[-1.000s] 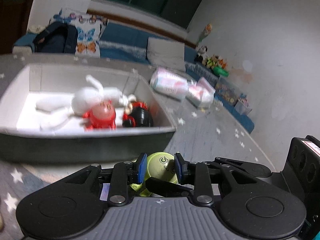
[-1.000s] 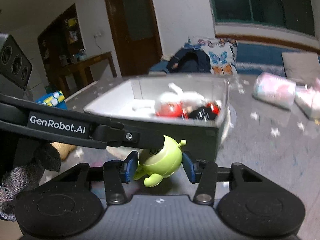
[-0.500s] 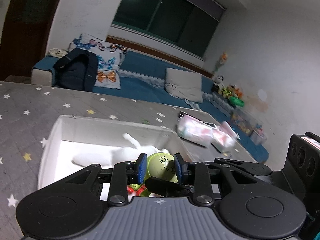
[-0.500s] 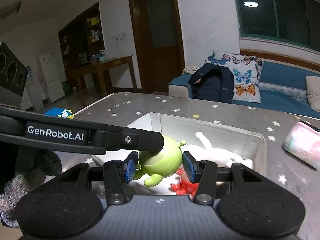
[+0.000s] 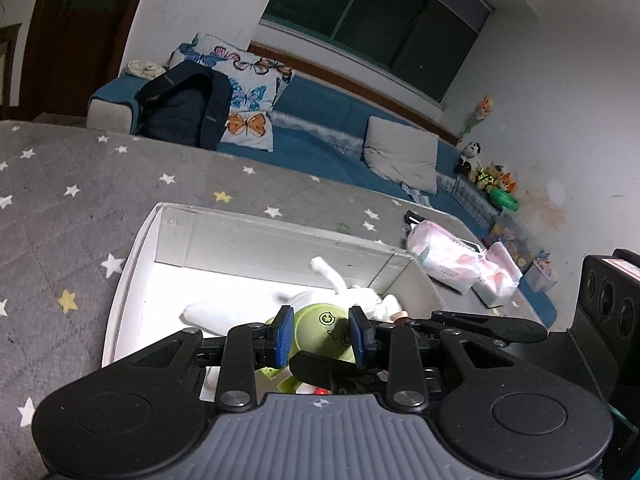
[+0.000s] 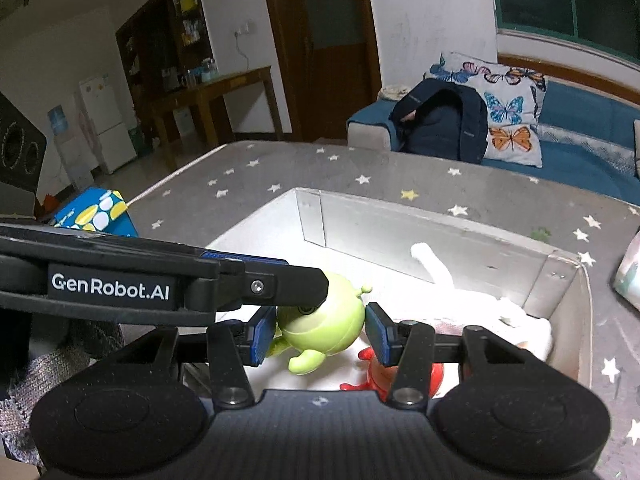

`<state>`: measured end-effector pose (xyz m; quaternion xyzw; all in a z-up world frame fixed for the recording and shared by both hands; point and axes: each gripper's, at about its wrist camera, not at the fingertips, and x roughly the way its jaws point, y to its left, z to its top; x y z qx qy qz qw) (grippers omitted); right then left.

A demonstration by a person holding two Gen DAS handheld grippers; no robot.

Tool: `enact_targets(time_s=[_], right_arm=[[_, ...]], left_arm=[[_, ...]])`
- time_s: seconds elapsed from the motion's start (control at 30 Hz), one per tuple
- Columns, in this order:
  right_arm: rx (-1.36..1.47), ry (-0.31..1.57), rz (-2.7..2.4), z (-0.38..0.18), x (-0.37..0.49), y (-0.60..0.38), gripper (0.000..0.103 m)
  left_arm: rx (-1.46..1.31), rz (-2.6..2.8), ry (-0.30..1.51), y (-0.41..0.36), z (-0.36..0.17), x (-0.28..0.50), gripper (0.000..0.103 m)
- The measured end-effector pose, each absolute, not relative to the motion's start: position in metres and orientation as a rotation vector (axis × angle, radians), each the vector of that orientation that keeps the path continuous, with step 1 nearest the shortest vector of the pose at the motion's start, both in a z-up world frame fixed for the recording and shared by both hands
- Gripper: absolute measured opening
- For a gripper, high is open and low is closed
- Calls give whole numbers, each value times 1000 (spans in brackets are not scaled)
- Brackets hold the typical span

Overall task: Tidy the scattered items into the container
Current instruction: 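Lift the green alien toy and carry it over the box with both grippers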

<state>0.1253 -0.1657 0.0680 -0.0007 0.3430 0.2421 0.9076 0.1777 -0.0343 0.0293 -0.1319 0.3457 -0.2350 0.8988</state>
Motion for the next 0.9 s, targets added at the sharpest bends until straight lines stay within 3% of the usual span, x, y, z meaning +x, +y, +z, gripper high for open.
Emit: enact_targets(time_s=[0.9], right_arm=[[-119, 812, 521, 42, 149, -145, 49]], left_arm=[[-250, -454, 804, -33, 4, 193, 33]])
